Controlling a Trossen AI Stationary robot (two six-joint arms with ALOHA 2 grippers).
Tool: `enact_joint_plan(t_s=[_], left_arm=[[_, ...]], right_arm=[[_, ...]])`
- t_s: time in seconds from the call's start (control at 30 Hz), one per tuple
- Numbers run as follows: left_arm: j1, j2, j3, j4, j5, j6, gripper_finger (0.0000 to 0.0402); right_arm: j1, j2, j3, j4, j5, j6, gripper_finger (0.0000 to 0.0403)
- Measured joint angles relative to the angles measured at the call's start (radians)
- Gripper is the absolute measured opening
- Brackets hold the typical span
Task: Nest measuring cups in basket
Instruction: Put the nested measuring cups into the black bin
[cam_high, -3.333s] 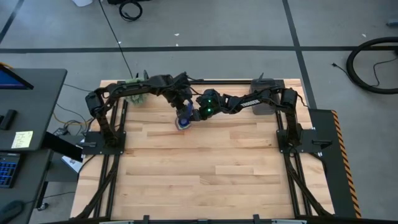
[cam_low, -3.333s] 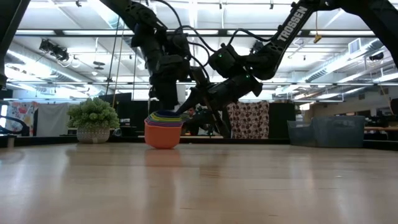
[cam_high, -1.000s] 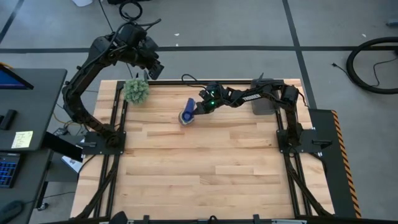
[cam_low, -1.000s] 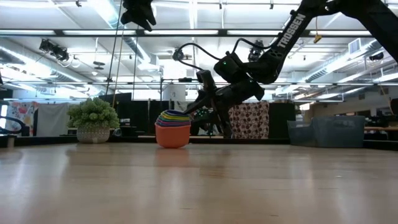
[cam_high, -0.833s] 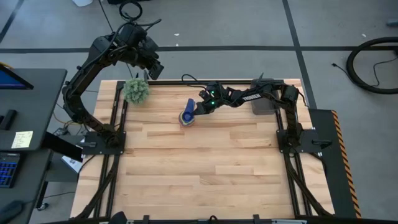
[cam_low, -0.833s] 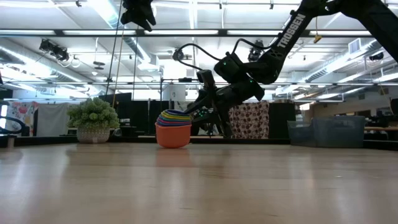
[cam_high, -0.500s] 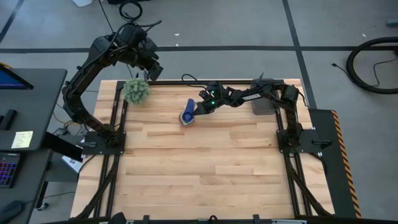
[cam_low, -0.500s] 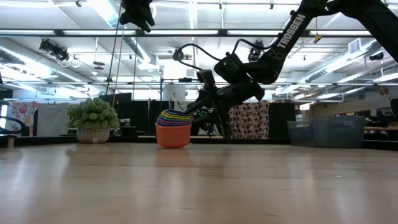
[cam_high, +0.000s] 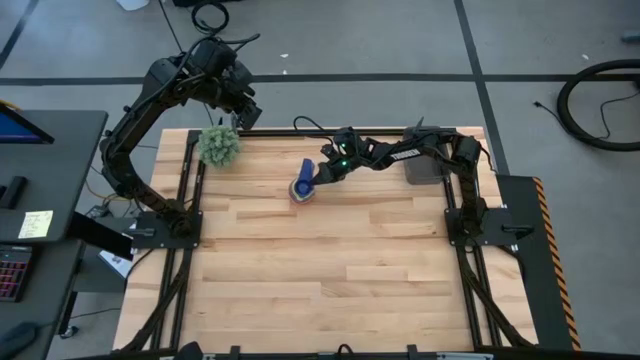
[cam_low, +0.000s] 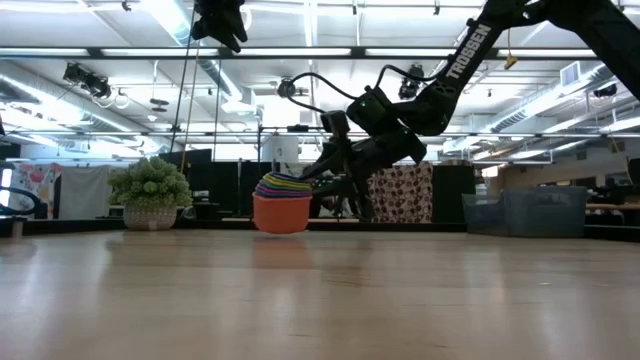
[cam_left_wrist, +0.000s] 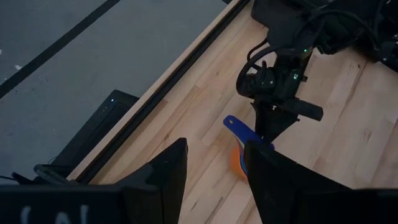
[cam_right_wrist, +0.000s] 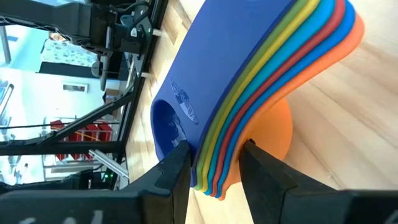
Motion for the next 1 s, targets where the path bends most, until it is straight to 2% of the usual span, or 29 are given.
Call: enact_joint_plan(t_s=[0.23, 0.47, 0.63, 0.77, 1.0], left_arm=[[0.0, 0.0, 0.0, 0.0, 0.0, 0.0, 0.0162], [0.0, 0.0, 0.0, 0.0, 0.0, 0.0, 0.0162], [0.0, 0.0, 0.0, 0.0, 0.0, 0.0, 0.0162], [0.0, 0.0, 0.0, 0.0, 0.0, 0.0, 0.0162], [0.0, 0.0, 0.0, -0.008, 0.0, 0.0, 0.0162]], right_arm=[[0.0, 0.0, 0.0, -0.002, -0.048, -0.004, 0.0123], [0.0, 0.0, 0.0, -0.002, -0.05, -0.004, 0.0122], [0.001, -0.001, 0.024, -0.014, -0.102, -0.023, 0.0122], [0.001, -0.002, 0.094, -0.122, -0.101, -0.09, 0.0121], [0.001, -0.002, 0.232, -0.434, -0.066, -0.261, 0.0121]])
